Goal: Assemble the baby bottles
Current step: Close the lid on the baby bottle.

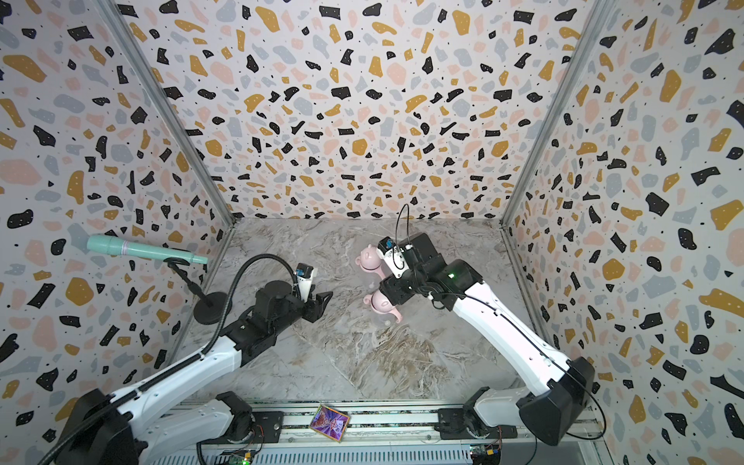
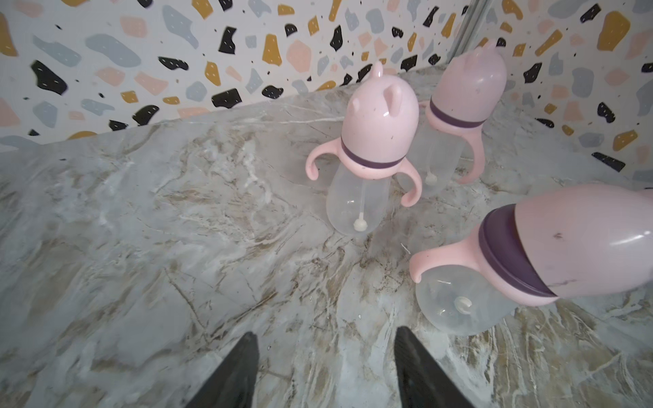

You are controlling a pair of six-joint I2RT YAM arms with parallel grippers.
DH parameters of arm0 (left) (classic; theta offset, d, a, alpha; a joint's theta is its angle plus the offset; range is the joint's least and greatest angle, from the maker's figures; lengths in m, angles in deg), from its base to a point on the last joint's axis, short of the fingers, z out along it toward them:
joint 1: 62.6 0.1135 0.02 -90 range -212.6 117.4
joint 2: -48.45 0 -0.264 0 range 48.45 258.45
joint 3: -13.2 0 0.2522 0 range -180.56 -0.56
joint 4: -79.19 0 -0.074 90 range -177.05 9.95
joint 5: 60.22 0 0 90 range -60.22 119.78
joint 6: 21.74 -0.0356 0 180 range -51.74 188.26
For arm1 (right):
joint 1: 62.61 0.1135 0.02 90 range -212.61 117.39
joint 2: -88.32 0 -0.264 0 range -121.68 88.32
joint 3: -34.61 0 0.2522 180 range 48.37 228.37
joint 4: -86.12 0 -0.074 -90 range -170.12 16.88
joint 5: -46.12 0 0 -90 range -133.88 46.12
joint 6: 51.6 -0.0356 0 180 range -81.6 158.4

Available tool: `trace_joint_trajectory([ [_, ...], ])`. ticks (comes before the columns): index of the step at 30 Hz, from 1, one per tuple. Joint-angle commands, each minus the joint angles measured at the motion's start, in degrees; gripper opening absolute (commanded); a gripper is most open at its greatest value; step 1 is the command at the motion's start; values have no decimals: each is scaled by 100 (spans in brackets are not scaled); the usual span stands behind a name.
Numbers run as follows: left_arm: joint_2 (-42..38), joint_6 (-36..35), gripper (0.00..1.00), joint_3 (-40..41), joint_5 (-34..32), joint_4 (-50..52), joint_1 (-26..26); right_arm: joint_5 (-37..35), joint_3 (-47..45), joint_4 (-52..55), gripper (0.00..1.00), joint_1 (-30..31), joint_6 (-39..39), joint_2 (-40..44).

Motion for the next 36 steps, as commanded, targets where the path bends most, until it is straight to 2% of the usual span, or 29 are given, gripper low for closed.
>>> trace_joint_trajectory([
  [1, 425, -293, 55, -481, 566, -708, 25, 201, -401, 146, 60, -2, -211, 351],
  [6, 958, -589, 53, -606, 1103, -1517, -22, 242, -1039, -75, 46, -54, -505, 621],
  [16, 1838, -1214, 52, -929, 1292, -1887, -315, 227, -1776, -691, 37, -111, -571, 622],
  [27, 2657, -1430, 50, -1383, 1232, -1969, -562, 75, -1913, -850, 34, -127, -463, 465],
  [36, 2901, -1620, 49, -1572, 1196, -1699, -676, 225, -1919, -944, 33, -127, -379, 459],
])
